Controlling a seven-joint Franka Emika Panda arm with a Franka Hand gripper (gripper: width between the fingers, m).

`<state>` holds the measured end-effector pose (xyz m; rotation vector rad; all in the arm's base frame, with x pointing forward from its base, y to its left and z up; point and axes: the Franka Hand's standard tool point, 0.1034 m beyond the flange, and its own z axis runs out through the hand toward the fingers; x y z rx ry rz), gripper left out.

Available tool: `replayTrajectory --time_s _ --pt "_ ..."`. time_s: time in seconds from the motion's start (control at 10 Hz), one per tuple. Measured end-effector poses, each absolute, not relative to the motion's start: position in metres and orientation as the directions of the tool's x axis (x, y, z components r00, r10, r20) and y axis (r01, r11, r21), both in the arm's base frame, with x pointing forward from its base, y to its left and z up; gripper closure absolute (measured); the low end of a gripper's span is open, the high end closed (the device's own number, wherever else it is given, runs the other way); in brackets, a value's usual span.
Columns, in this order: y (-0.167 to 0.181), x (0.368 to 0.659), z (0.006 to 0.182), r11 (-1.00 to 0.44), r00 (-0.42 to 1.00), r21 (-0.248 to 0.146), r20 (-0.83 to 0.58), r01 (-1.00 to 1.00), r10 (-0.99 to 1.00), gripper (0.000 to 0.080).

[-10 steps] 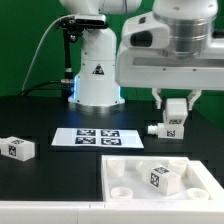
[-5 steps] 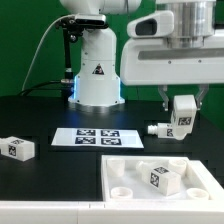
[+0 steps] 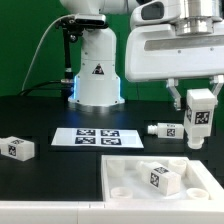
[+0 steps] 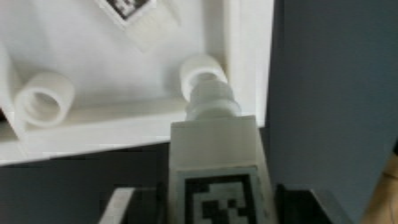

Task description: Assemble one leg

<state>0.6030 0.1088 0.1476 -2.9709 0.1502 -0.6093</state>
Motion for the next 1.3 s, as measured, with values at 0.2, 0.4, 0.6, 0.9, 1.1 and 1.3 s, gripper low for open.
replayTrajectory --time_s 0.2,0.4,0.6,0.9,1.1,1.3 --pt "0.105 0.603 0.144 -0.994 0.924 -0.100 0.375 -0.042 -0.076 0.0515" --pt "0.089 0.623 0.139 -0.998 0.937 -0.039 0.349 0.041 0.025 0.0515" --pt "0.077 0.635 0.132 -0.997 0.930 -0.016 0.363 0.069 0.059 0.0515" --pt "0.081 0.635 0.131 -0.997 0.928 -0.019 0.368 0.069 0.057 0.0515" --pt "0.106 0.634 0.116 -0.997 0.902 -0.028 0.427 0.076 0.057 0.0515" --pt "0.118 0.632 0.110 -0.995 0.896 -0.022 0.438 0.094 0.075 0.0515"
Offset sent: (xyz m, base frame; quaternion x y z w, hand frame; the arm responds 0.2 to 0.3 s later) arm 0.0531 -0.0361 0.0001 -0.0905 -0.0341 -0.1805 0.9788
